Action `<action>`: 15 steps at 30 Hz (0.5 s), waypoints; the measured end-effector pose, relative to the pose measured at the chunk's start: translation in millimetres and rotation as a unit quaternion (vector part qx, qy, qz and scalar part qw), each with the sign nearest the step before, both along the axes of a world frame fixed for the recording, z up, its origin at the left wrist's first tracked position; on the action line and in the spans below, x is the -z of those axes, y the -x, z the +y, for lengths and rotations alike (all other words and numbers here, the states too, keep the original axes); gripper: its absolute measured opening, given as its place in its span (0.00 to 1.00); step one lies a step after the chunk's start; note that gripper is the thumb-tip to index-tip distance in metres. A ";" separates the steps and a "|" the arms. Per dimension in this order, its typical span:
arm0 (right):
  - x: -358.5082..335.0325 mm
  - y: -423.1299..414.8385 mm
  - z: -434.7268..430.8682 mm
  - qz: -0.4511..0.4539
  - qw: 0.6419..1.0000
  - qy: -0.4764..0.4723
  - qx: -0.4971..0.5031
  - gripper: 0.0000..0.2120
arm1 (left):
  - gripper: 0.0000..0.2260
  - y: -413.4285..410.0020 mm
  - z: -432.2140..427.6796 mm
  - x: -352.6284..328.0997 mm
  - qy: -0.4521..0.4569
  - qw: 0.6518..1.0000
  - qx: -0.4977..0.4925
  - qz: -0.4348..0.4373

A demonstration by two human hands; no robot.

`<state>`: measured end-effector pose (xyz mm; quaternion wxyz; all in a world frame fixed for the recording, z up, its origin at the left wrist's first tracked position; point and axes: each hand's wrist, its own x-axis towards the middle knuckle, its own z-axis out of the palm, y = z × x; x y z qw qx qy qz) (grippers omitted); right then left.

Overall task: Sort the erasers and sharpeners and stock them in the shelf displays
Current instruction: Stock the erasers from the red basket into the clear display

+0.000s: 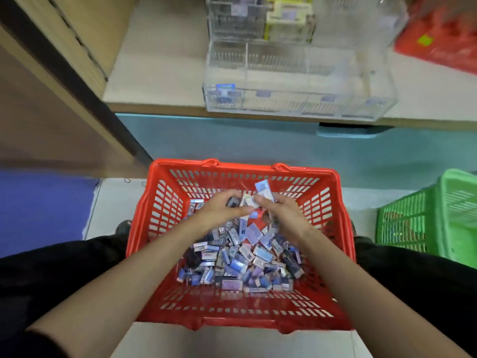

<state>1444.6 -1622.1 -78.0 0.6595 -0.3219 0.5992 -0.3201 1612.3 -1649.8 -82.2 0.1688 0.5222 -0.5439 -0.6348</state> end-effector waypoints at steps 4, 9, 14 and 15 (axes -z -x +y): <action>-56.5 1.3 2.0 0.023 0.997 0.062 -0.032 0.18 | 0.06 -4.9 -0.7 -56.4 0.054 0.998 0.018 0.008; -124.1 5.9 5.6 -0.030 0.989 0.118 -0.084 0.07 | 0.17 -9.7 -3.2 -122.7 0.061 0.996 0.058 0.020; -176.1 -2.5 6.0 0.025 0.973 0.176 -0.145 0.11 | 0.15 -11.8 1.8 -173.5 0.123 0.991 0.051 0.029; -181.2 -3.6 3.2 0.021 0.972 0.176 -0.157 0.12 | 0.14 -12.7 1.2 -180.2 0.144 0.988 0.044 0.026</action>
